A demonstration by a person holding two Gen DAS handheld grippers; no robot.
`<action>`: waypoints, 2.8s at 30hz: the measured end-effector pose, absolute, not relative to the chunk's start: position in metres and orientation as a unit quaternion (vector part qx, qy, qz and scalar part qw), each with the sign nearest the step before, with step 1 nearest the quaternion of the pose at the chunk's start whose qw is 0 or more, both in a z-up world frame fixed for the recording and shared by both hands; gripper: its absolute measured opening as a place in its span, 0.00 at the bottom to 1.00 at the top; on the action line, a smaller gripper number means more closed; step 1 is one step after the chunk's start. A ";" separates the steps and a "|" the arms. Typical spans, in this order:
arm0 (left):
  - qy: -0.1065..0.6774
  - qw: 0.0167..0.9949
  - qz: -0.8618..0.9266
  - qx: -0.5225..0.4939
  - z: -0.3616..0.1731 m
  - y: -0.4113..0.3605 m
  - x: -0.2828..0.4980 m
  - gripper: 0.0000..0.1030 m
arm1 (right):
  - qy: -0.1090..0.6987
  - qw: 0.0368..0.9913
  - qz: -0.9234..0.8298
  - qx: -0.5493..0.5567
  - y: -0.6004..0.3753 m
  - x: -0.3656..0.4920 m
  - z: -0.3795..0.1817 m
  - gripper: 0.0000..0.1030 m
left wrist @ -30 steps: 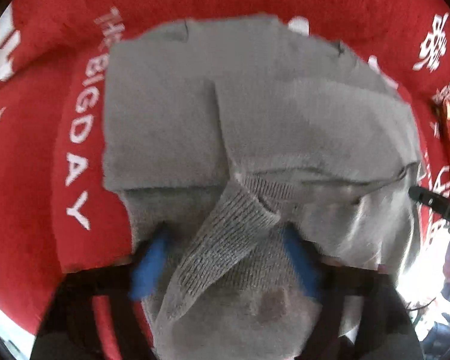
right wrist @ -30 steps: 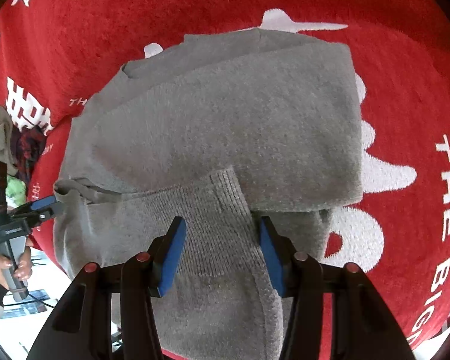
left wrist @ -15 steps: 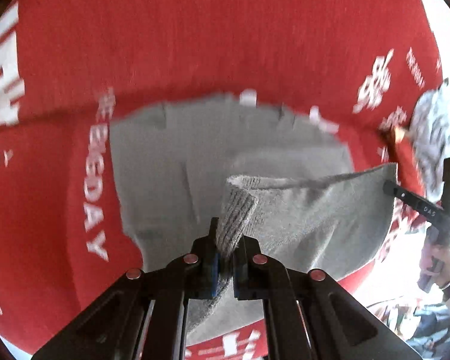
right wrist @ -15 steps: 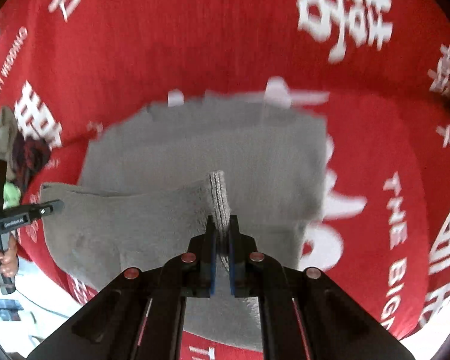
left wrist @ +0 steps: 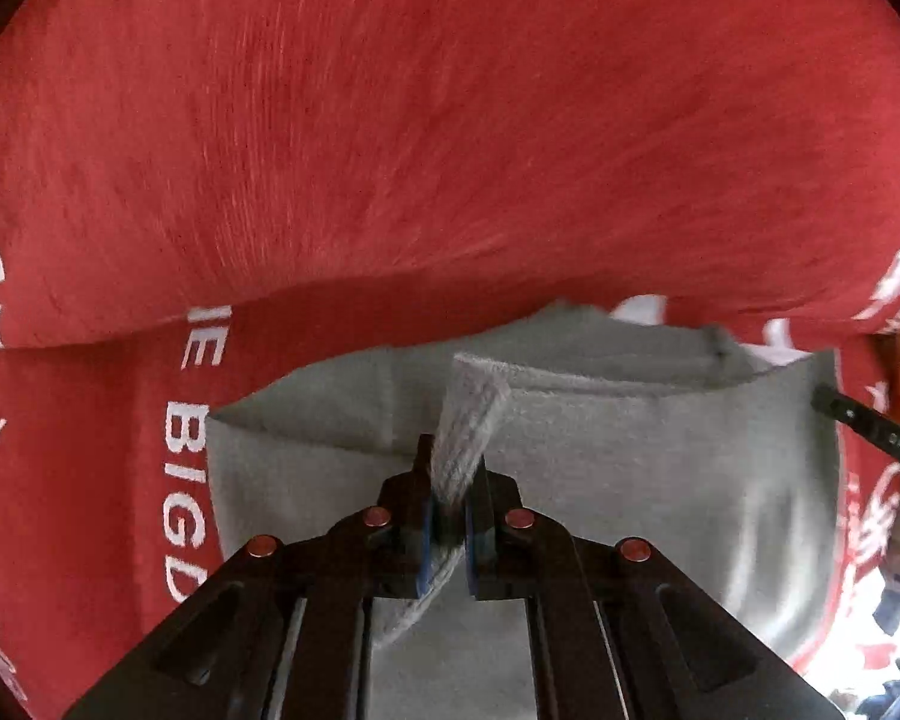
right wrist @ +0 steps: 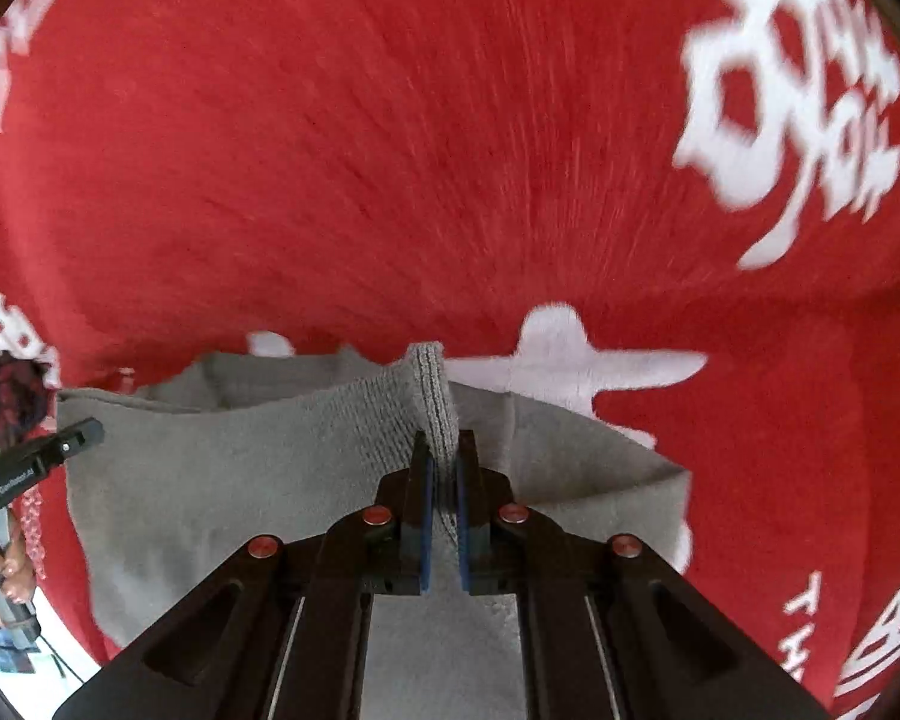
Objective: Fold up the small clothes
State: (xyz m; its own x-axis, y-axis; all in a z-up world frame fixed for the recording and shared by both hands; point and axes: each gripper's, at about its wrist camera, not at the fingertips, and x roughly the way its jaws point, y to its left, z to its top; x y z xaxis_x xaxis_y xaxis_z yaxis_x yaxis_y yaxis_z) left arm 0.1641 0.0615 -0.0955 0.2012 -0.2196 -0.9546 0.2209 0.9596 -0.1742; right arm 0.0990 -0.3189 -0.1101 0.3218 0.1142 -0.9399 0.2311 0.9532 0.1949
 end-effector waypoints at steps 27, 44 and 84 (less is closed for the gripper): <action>0.647 0.756 -0.085 0.047 -0.097 0.111 0.079 0.66 | 0.599 0.784 -0.048 0.156 -0.295 0.013 -0.125 0.18; 0.713 0.670 -0.047 -0.201 -0.109 0.201 -0.006 0.75 | 0.529 0.624 -0.149 0.556 -0.338 -0.171 -0.154 0.54; 0.668 0.743 -0.048 0.020 -0.046 0.167 -0.004 0.99 | 0.645 0.709 -0.037 0.282 -0.190 -0.095 -0.092 0.44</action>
